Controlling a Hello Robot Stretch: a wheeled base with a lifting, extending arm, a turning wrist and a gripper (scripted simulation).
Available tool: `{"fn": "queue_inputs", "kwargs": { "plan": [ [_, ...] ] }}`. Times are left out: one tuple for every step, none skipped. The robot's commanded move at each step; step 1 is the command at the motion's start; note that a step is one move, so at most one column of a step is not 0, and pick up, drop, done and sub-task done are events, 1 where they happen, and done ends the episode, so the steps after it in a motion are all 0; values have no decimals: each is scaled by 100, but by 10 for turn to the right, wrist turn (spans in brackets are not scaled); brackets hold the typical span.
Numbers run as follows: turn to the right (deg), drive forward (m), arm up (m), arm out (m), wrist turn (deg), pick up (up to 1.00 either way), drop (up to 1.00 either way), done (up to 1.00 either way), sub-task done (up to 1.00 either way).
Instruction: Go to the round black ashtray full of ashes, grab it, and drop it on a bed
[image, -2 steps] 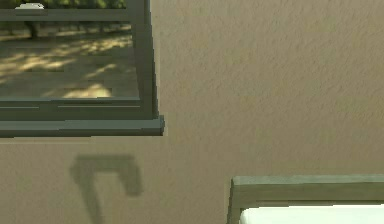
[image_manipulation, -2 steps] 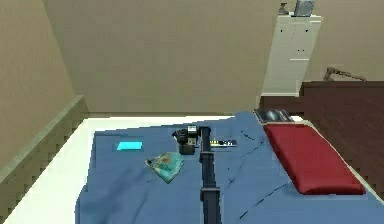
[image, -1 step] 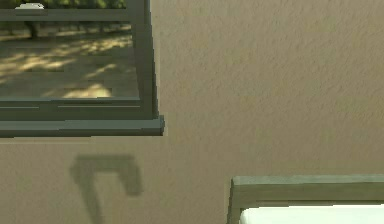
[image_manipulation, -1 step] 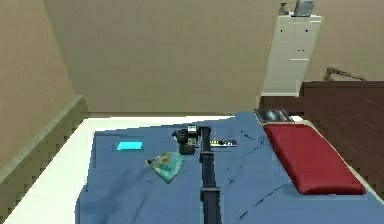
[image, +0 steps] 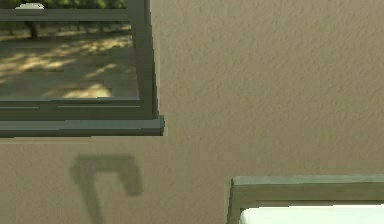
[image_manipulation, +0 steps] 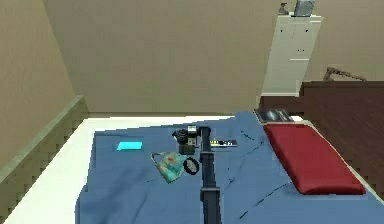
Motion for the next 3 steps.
{"fn": "queue_inputs", "kwargs": {
  "plan": [
    [0, 0, 10, 0, 0, 0, 0, 0, 0],
    [0, 0, 0, -8, 0, 0, 0, 0, 0],
    [0, 0, 0, 0, 0, 0, 0, 100, 0]
  ]
}}
